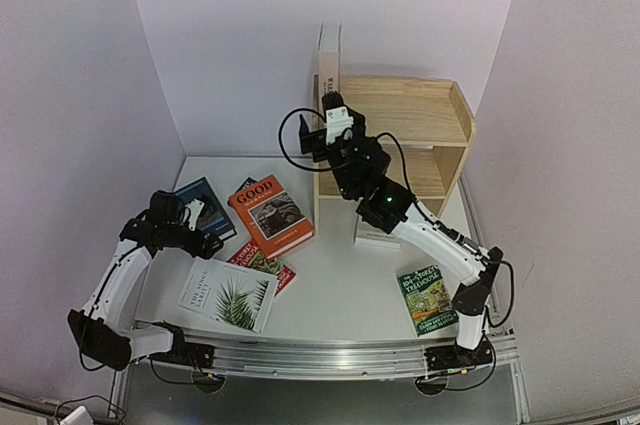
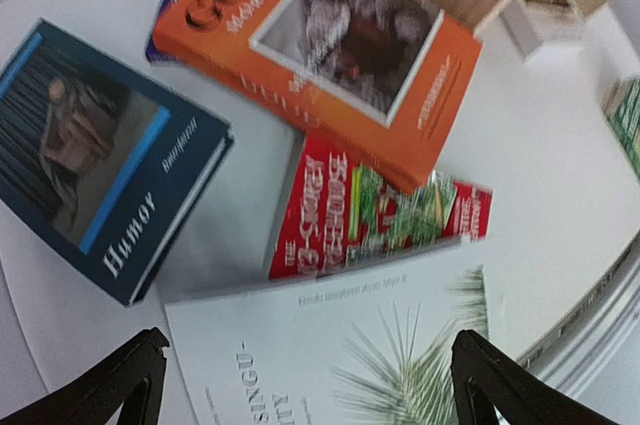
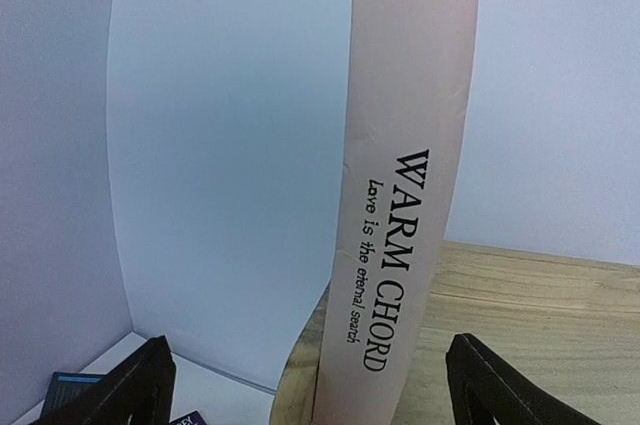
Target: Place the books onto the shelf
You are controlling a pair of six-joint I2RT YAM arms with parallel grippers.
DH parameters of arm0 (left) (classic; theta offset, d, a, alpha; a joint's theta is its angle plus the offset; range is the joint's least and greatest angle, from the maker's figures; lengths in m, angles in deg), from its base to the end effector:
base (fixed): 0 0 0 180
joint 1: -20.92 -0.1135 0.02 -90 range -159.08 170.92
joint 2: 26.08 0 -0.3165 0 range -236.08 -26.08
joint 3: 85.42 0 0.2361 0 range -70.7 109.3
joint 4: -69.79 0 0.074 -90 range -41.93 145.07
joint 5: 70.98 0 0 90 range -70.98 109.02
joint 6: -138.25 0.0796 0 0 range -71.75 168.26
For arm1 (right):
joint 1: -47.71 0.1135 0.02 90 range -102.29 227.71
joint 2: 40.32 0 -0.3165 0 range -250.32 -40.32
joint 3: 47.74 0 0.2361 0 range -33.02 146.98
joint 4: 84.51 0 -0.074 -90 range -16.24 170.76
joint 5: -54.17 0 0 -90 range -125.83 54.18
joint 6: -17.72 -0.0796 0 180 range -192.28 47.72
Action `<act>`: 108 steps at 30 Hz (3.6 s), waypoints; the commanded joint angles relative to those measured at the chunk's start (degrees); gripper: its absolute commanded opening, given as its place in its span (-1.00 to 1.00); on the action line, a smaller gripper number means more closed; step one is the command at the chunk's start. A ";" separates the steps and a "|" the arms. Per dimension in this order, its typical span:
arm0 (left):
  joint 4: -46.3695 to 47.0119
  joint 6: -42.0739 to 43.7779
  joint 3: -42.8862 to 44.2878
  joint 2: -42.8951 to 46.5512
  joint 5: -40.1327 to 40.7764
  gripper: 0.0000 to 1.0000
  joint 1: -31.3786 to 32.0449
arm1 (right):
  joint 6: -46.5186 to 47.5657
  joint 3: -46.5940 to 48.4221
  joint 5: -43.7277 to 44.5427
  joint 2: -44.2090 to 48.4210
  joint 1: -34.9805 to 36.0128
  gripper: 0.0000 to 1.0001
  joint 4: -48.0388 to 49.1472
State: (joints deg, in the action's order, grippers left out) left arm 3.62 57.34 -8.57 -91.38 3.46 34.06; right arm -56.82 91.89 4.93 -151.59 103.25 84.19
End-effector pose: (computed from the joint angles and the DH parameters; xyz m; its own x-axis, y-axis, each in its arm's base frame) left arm 0.1961 -0.0677 0.3255 -0.7255 0.3257 -0.6063 0.4910 0.8622 -0.1245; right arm 0.3093 0.3589 0.5600 0.2323 -0.0183 -0.9725 -0.2173 0.9736 -0.0702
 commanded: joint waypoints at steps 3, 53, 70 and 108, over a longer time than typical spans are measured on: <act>-13.91 6.39 7.30 -10.94 1.23 0.99 -1.32 | 2.27 -6.42 3.03 7.82 2.55 0.87 1.34; -9.76 1.30 17.94 -15.57 -16.15 0.99 -1.38 | -70.71 -76.56 -44.44 12.82 -40.34 0.02 9.54; -8.91 1.10 18.00 -16.01 -17.35 0.99 -1.42 | -73.37 -85.40 -55.56 19.83 -38.43 -1.00 3.79; 18.37 6.79 4.15 -11.98 -44.59 0.99 6.83 | -53.39 -40.05 -62.06 31.62 -3.08 -1.00 -45.11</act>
State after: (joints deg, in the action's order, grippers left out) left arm 14.32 60.03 -6.14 -102.69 -34.86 40.39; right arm -115.74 44.34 -55.10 -118.75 99.09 39.49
